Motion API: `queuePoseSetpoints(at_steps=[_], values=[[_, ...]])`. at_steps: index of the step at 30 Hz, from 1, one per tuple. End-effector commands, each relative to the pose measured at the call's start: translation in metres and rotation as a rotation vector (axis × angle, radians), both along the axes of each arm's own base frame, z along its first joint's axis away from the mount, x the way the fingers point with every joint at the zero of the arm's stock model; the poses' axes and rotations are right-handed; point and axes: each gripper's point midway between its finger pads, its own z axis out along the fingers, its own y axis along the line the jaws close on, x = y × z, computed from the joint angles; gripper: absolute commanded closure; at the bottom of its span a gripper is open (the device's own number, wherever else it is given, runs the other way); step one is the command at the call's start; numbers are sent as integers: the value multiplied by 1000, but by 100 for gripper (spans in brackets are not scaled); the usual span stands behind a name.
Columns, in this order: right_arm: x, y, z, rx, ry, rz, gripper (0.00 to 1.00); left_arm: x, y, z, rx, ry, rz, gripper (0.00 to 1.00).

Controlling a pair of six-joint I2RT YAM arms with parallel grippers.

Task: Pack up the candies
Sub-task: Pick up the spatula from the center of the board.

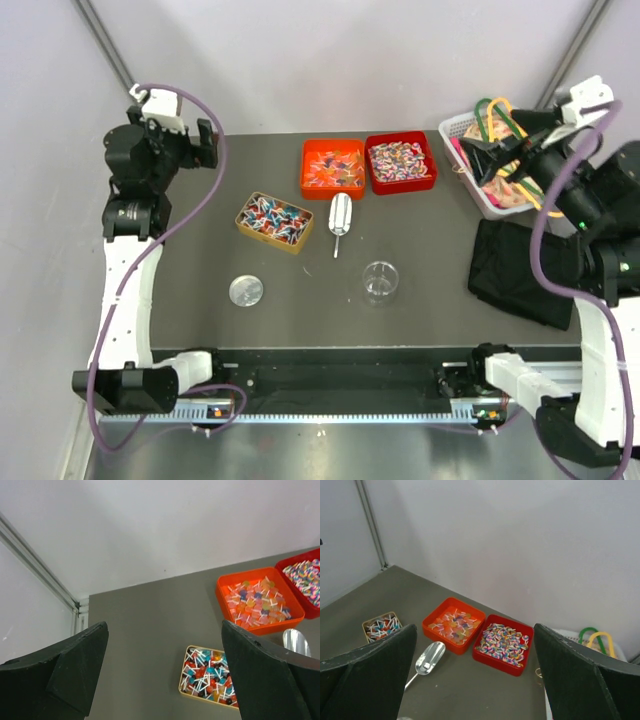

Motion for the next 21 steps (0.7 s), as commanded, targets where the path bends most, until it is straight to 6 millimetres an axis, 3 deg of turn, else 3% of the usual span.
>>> queuePoseSetpoints(at_steps=[1,3,4,6,7,9,10,11,12,14,16,17,21], values=[[47,12,-34,29,140,22,2,20,1,-33,44,18,-12,1],[59,24,-47,7,183,26,3,26,1,-46,48,31,-19,1],[76,26,-61,-9,232,-1,3,30,0,-65,46,64,-25,1],[85,48,-79,-39,274,43,4,34,-4,-86,44,86,-46,1],[99,56,-95,-54,316,39,4,37,-4,-94,44,95,-53,1],[106,84,-118,-97,361,88,6,41,-6,-109,37,111,-64,1],[119,94,-144,-134,422,77,7,44,-8,-117,35,126,-75,1],[122,105,-154,-162,443,84,7,46,-9,-123,33,137,-76,1],[117,128,-161,-196,454,132,9,50,-8,-129,31,148,-76,1],[126,153,-199,-250,543,147,12,52,-9,-134,23,158,-80,1],[128,176,-215,-265,581,145,14,53,-10,-136,23,154,-83,1],[132,185,-239,-296,636,143,17,53,-10,-139,20,159,-84,1],[129,215,-268,-319,714,151,21,51,-8,-134,36,122,-73,1]])
